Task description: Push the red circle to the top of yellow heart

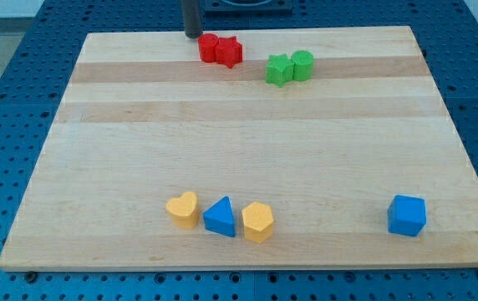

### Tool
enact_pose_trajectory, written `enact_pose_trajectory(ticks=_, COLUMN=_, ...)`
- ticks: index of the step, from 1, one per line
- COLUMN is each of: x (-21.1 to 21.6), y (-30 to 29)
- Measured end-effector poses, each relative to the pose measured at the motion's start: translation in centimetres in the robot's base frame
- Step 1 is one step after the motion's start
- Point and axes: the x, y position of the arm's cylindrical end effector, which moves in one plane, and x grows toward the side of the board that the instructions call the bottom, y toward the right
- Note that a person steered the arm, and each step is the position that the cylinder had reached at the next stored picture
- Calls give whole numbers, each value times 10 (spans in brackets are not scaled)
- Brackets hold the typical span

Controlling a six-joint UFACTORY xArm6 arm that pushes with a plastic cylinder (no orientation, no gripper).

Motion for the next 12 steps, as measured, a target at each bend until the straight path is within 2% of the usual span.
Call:
enact_pose_trajectory(ticks=2, x=13, y=10)
enact_pose_trajectory(ticks=4, x=51, y=13)
enact_pose_trajectory(ticks=6, x=64, y=45)
enact_pose_trajectory(ticks=11, x=211, y=50)
enact_pose_trajectory(ticks=12, x=230, y=38)
